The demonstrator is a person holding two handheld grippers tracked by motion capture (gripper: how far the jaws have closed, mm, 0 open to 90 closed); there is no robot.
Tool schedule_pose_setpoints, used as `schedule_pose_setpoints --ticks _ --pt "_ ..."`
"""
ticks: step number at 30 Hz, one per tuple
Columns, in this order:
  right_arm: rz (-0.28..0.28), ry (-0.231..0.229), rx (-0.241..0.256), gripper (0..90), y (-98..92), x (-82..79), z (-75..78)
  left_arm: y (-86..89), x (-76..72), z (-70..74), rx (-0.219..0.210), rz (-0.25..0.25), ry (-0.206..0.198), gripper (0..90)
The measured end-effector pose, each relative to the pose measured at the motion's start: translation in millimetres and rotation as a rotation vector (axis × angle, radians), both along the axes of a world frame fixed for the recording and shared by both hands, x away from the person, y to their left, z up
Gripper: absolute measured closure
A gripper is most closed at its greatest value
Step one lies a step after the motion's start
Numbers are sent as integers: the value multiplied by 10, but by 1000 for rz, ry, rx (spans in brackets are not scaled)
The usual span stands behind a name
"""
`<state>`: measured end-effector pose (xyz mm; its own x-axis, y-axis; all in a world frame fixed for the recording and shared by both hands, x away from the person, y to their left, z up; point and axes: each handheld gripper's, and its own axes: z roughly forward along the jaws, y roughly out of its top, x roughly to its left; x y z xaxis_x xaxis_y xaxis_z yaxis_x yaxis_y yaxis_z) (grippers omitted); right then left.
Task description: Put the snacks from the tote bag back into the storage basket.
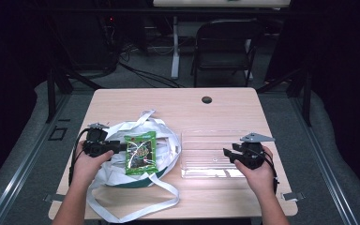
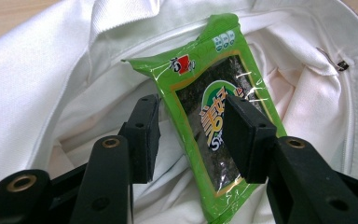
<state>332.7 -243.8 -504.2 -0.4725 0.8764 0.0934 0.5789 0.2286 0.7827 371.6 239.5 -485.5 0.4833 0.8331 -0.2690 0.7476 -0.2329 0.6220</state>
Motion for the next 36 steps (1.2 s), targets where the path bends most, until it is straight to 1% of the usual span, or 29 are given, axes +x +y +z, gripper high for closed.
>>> schedule_pose_setpoints --ticks 1,2,3,4,6,10,12,16,21,23,27,28,31,36 --pt "3 -4 8 535 5 -3 0 0 0 0 0 0 0 558" --pt "9 -2 6 532 6 -6 5 -11 7 -20 -7 13 11 557" --pt "9 -2 6 532 6 -6 5 -11 7 -20 -7 13 11 557" --pt "7 -11 7 527 9 -11 9 -13 19 -38 -13 15 19 556" --pt "6 -15 19 527 9 -15 16 -10 24 -47 -22 19 26 551" --pt "4 -19 28 521 2 -19 29 -10 35 -83 -51 33 46 507" --pt "2 -18 29 510 0 -18 29 -20 48 -116 -66 39 69 464" --pt "1 -19 30 496 8 -17 27 -46 67 -169 -78 42 98 407" --pt "0 -17 30 486 12 -15 21 -51 78 -201 -95 51 110 375" --pt "-1 -18 32 484 12 -15 21 -53 86 -226 -117 60 119 367" --pt "-3 -17 34 480 14 -15 17 -65 97 -264 -115 57 129 361" --pt "-2 -17 32 480 13 -15 17 -81 102 -292 -120 63 138 361" --pt "1 -16 35 480 16 -15 15 -93 110 -319 -116 60 142 361" --pt "2 -13 31 480 15 -17 5 -130 142 -408 -128 69 160 361"
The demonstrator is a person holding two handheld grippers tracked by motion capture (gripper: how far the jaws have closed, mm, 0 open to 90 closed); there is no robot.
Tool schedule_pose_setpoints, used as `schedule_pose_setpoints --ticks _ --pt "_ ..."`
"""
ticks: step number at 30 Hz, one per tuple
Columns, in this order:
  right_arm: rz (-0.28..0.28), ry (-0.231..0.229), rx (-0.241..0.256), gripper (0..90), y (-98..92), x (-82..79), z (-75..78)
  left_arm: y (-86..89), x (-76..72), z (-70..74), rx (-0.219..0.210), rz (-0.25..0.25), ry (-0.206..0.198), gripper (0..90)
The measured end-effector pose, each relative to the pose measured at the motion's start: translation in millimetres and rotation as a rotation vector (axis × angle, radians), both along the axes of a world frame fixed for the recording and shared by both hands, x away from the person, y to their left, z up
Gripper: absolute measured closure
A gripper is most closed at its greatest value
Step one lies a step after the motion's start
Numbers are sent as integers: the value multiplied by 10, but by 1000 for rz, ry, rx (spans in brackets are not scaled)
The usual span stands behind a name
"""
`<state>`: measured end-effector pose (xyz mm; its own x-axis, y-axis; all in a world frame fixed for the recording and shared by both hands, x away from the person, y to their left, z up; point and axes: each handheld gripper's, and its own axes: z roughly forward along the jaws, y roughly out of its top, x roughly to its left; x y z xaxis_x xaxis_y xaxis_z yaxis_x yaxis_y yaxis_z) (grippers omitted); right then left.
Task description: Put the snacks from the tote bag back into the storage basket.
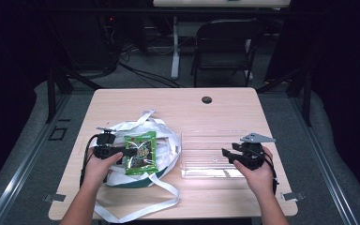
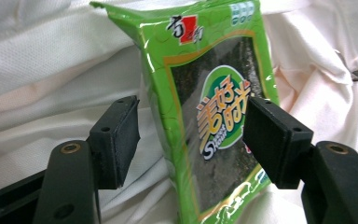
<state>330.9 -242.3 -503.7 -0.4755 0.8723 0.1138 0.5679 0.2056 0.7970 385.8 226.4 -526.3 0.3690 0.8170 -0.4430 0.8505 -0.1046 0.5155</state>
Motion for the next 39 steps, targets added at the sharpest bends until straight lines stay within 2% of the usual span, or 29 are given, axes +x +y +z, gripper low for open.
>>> schedule_pose_setpoints --ticks 4,7,14,26,30,33,39 --pt "-3 -1 6 480 8 -11 -2 -24 30 -43 -17 -7 13 361" --pt "-1 -1 -2 480 1 -25 4 -40 44 -56 -14 -15 16 359" --pt "-6 -6 1 480 -10 -63 -4 -102 105 -137 -48 -28 60 346" --pt "-19 -13 12 480 -56 -98 0 -142 130 -184 -55 -62 90 382" --pt "-18 -14 9 480 -49 -97 -2 -161 111 -150 -69 -89 78 479" --pt "-19 -21 9 481 -52 -95 0 -186 93 -114 -60 -104 51 499" --pt "-21 -29 25 483 -58 -86 3 -170 69 -62 -64 -133 33 533"
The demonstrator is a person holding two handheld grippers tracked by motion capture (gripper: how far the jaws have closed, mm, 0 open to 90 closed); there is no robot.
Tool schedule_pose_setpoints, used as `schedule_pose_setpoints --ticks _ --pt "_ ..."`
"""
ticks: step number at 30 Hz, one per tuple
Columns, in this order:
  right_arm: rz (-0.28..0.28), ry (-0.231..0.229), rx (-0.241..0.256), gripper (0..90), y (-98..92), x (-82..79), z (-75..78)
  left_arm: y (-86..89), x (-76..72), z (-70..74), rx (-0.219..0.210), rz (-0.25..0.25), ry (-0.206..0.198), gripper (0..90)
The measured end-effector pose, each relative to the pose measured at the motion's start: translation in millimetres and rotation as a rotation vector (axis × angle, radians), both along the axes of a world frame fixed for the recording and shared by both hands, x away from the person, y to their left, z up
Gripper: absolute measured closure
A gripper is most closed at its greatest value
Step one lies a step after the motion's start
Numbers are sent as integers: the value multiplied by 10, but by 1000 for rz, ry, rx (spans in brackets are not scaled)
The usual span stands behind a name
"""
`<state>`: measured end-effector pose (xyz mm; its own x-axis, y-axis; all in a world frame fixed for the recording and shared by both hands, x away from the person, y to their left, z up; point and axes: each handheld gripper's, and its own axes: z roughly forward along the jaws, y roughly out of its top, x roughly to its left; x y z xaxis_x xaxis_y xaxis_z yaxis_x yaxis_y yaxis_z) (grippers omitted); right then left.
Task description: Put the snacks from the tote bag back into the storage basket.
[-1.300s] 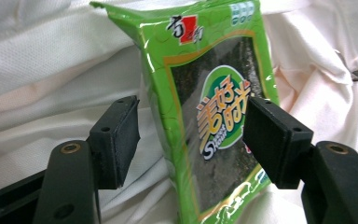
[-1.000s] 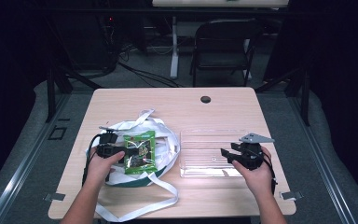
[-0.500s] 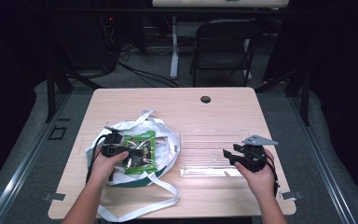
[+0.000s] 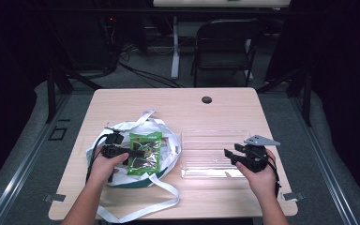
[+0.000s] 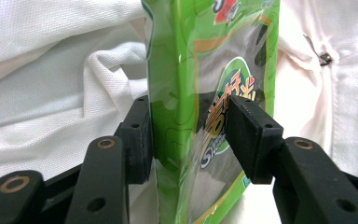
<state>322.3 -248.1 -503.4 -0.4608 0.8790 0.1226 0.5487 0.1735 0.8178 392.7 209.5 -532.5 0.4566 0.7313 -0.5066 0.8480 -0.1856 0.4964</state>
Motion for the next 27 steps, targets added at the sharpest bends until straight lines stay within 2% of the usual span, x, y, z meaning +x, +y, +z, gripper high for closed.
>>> schedule_pose_setpoints --ticks 6,13,20,27 --pt "4 -4 1 484 9 11 4 5 -24 48 4 -26 -26 571" --pt "11 -5 -2 483 36 30 1 22 -56 100 -31 -47 -53 630" --pt "17 -6 -1 483 44 43 -3 76 -56 117 -54 -64 -33 682" --pt "23 -10 -15 483 63 47 -6 124 -60 148 -78 -75 -30 716"
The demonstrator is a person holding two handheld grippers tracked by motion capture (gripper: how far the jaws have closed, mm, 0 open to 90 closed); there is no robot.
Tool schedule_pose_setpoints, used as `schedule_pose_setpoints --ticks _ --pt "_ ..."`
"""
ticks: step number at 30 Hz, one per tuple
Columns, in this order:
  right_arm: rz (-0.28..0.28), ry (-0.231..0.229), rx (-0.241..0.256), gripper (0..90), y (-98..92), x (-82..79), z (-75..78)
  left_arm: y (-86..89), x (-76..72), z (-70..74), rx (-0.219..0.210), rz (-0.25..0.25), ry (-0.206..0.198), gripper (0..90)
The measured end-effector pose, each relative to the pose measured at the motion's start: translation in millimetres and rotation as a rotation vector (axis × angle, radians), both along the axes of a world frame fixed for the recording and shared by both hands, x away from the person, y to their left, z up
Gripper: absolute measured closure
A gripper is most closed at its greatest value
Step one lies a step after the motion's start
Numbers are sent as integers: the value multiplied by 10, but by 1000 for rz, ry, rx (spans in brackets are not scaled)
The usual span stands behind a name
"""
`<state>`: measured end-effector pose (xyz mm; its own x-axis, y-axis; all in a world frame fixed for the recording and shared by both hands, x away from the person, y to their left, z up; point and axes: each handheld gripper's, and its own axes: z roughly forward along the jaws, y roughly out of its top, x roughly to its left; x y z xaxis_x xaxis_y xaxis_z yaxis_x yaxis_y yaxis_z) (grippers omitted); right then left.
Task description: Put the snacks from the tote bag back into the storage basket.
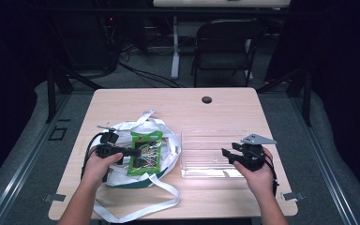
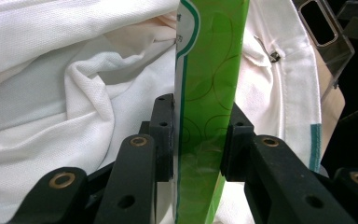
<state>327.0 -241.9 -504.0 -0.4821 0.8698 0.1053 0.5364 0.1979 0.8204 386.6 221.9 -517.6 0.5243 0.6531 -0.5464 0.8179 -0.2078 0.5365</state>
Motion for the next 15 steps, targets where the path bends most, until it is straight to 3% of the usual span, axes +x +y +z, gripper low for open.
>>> schedule_pose_setpoints --ticks 11,15 --pt "7 -2 0 482 5 2 3 60 -10 46 -10 5 -11 718" --pt "8 -6 3 483 4 1 5 85 -19 91 -27 -1 -40 719"
